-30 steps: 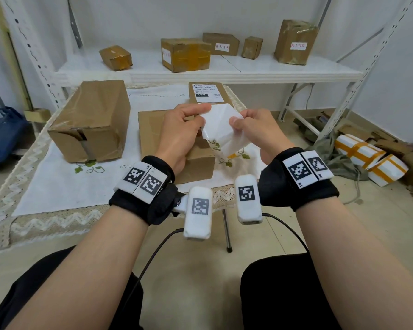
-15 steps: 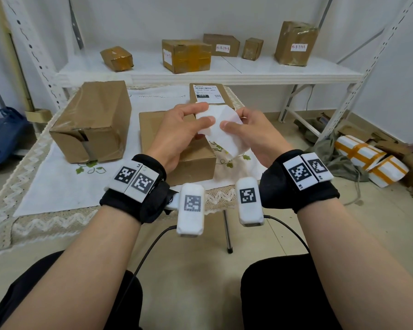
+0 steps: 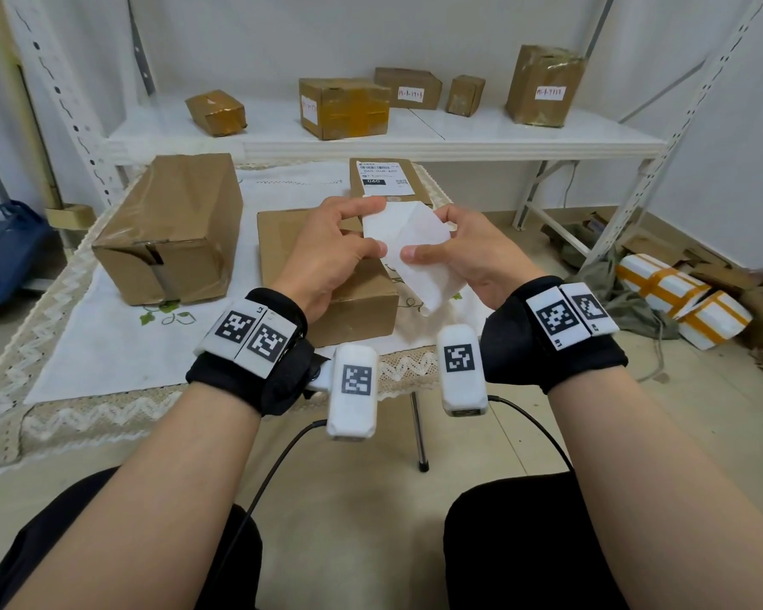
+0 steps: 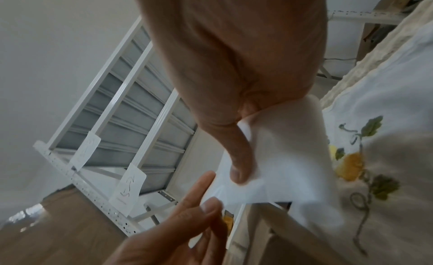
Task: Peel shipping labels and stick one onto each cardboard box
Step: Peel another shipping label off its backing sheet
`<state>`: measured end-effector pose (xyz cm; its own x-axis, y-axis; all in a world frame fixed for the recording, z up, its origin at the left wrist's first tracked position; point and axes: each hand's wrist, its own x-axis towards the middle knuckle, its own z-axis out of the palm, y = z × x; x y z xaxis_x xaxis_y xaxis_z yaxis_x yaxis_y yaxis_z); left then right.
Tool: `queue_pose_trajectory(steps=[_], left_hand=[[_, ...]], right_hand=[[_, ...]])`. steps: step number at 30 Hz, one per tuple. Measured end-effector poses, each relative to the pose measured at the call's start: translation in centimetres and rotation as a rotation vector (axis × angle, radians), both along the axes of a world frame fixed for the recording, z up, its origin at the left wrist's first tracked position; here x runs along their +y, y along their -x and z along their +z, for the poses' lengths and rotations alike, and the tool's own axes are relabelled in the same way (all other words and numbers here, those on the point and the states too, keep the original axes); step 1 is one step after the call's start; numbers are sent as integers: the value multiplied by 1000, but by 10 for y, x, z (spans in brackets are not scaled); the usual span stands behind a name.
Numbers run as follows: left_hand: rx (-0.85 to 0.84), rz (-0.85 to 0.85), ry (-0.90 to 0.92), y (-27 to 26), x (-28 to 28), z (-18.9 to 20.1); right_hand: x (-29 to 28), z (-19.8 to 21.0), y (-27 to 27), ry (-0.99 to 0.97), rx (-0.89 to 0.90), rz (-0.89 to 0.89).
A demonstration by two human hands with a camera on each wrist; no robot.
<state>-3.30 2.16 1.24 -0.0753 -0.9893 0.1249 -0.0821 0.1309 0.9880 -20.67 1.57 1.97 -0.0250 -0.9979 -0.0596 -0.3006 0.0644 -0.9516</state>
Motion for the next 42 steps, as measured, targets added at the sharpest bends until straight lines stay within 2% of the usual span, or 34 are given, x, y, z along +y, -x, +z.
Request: queue_pose_trajectory(steps=[6,21,42], left_hand=[[-24,11,-4,2,-1,-1],[-20,13,-47,0,-1,-1],[0,4,-43,-11,-10,-5]], right_hand=[[-3,-5,-3,61,212,-30],[-5,-5,0,67,354,-111],[-7,-2,6,46,298,-104]])
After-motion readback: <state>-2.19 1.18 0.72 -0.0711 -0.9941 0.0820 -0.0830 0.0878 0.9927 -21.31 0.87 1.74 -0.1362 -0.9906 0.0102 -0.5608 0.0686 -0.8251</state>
